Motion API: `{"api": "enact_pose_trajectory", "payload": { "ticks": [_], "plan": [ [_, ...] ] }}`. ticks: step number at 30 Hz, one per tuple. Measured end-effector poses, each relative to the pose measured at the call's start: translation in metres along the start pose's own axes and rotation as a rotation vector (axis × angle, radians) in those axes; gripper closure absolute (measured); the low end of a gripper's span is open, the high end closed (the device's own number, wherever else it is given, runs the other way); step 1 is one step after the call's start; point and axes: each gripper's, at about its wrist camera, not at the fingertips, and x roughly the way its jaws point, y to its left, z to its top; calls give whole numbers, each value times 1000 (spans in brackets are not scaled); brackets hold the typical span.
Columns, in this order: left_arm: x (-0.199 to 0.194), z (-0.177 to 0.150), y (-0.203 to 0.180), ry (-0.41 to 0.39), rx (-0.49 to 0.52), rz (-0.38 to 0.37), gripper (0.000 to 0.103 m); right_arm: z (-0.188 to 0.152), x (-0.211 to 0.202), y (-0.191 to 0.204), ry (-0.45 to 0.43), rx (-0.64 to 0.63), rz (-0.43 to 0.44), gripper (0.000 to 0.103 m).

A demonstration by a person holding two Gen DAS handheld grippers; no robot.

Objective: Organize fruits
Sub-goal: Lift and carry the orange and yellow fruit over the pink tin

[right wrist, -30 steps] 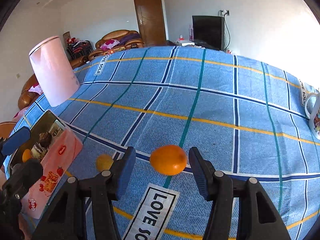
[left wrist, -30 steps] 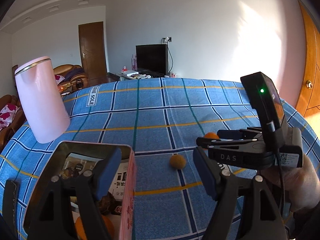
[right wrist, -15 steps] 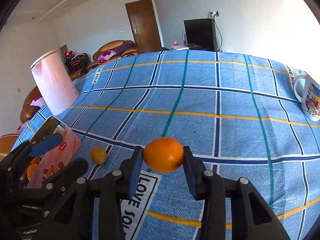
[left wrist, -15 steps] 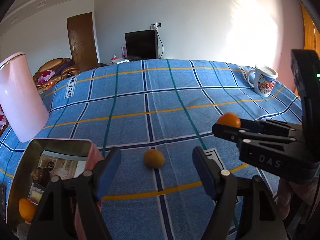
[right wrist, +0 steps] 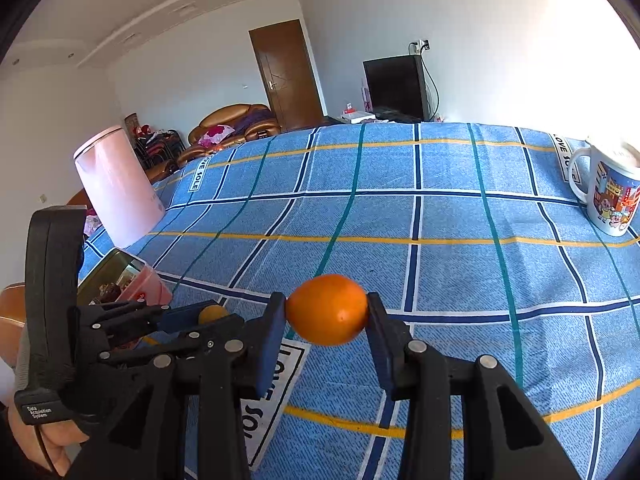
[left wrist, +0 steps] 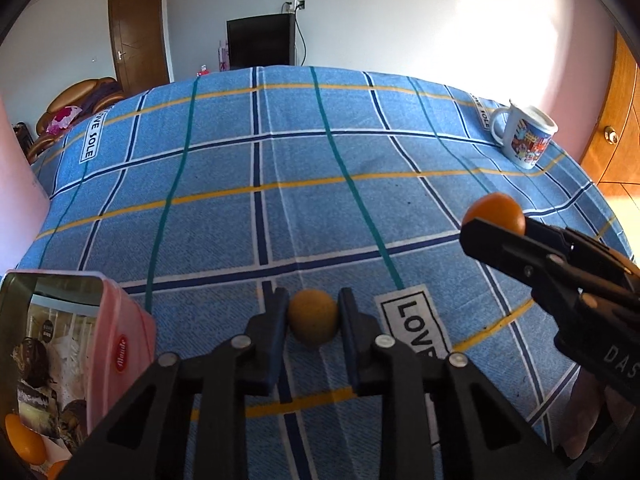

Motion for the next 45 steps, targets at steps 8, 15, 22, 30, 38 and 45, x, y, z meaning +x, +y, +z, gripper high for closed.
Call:
{"api": "enact_pose_trajectory", "payload": {
  "ticks": [8, 15, 22, 30, 38, 45],
  "plan": [
    [-28, -5, 0, -128, -6, -19, 77, -1, -9, 0, -47, -4, 23, 61],
    [-41, -8, -3, -196, 8, 2, 77, -3, -18, 5, -97, -22, 34, 61],
    [-53, -13, -7, -258, 24, 23, 77, -4, -25, 8, -138, -42, 29, 61],
    [-63, -18, -6, -299, 22, 23, 77, -7, -33, 16, -179, -81, 8, 61],
    [-72, -24, -6, -343, 19, 38, 77, -9, -41, 19, -219, -94, 10, 61],
    [-79, -26, -5, -380, 11, 53, 77, -12, -47, 22, -249, -108, 12, 61]
  ]
}}
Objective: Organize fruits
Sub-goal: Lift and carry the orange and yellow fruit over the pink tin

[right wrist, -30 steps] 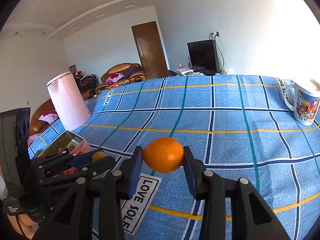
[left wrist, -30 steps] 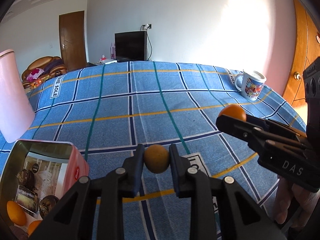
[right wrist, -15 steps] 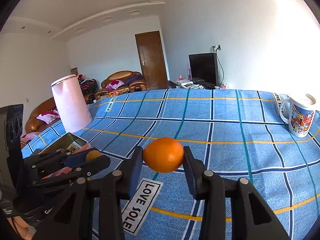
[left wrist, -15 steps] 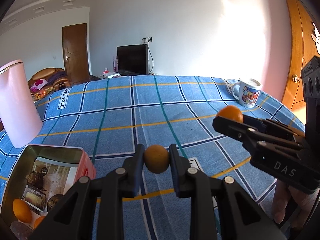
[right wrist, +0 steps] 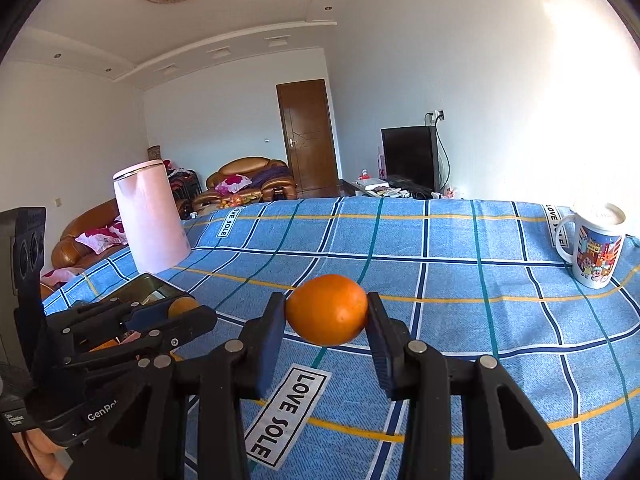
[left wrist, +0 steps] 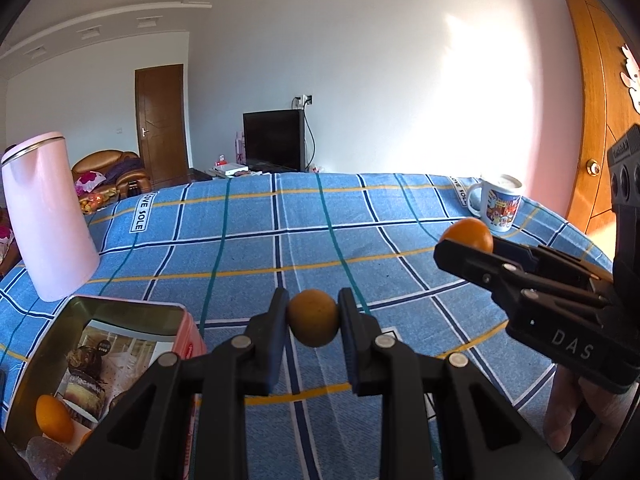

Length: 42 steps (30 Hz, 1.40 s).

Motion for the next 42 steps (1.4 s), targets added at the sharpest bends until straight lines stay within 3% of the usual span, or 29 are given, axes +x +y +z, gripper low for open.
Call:
{"api": "enact_pose_trajectory", "payload": {
  "ticks": [28, 42],
  "plan": [
    [-19, -3, -4, -92, 18, 28, 77, -4, -23, 18, -83, -60, -8, 61],
    [-32, -7, 2, -112, 9, 35, 77, -9, -27, 33, -74, -68, 1, 61]
  ]
}}
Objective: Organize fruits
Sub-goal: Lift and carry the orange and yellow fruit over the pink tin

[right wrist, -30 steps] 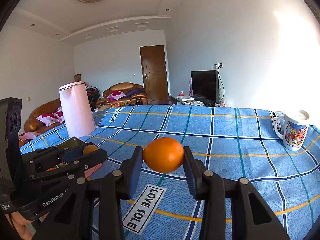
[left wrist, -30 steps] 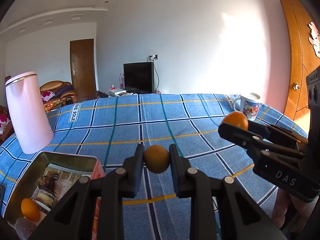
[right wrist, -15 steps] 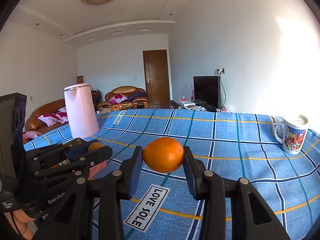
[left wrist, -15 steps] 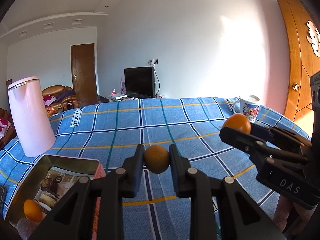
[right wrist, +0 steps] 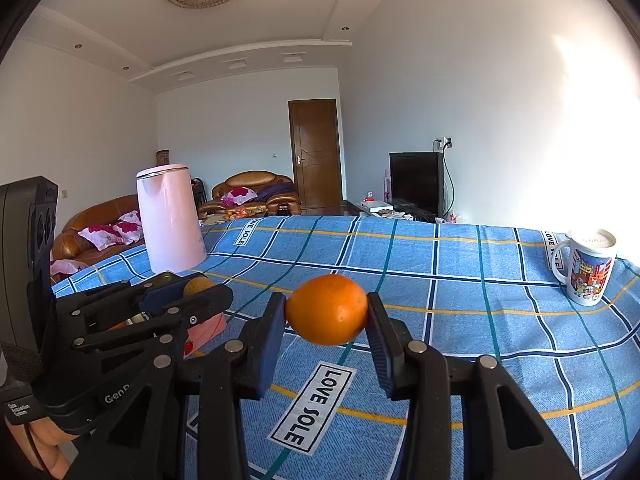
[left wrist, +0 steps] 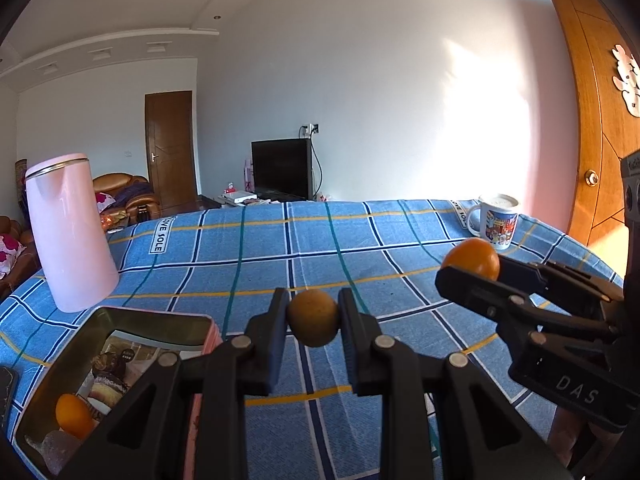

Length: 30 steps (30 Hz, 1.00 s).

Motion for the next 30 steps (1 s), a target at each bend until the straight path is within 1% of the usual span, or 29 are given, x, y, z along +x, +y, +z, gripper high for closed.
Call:
{"api": "enact_pose_trajectory", "payload": {
  "ticks": [10, 30],
  "plan": [
    [-13, -5, 17, -10, -14, 23, 77, 1, 9, 11, 18, 9, 34, 61],
    [-32, -13, 56, 3, -59, 86, 77, 3, 30, 46, 78, -32, 117, 61]
  ]
}}
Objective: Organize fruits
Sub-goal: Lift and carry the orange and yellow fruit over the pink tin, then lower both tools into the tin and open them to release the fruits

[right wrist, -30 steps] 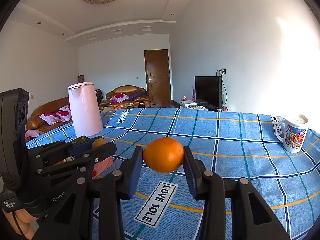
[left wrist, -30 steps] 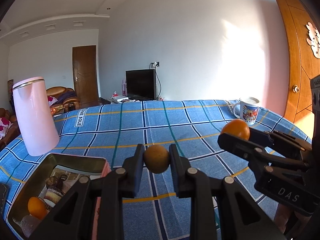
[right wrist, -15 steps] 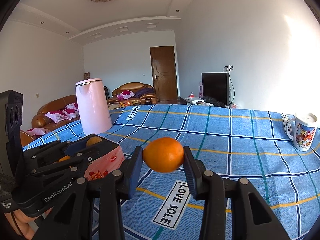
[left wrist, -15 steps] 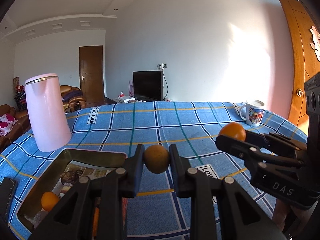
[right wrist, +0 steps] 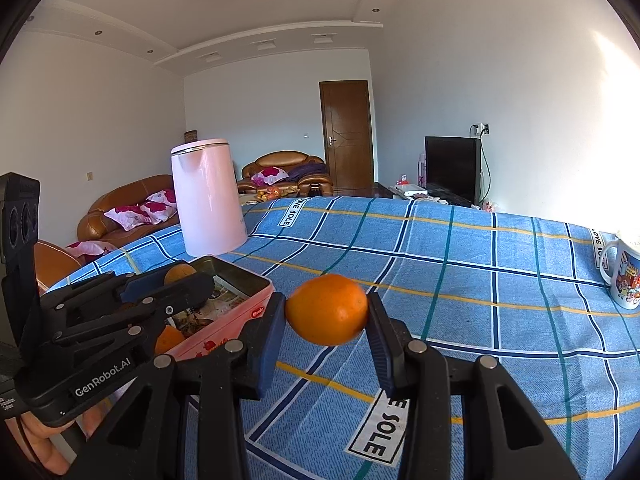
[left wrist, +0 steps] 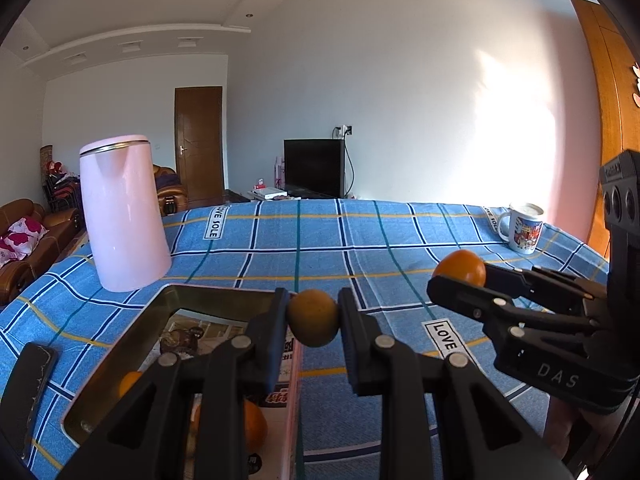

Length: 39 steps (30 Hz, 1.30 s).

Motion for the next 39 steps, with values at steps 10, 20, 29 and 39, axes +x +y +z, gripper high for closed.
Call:
{"api": "enact_pose_trajectory", "payload": {
  "ticks": [10, 20, 29, 39],
  "plan": [
    [-16, 2, 32, 3, -28, 59, 77, 12, 14, 25, 15, -34, 57, 61],
    [-29, 6, 73, 9, -61, 144, 77, 35, 29, 59, 14, -87, 125, 61],
    [-29, 0, 113, 53, -113, 185, 77, 42, 54, 85, 63, -102, 181, 61],
    [-20, -11, 132, 120, -139, 175, 77, 34, 74, 122, 132, -149, 248, 61]
  ]
}}
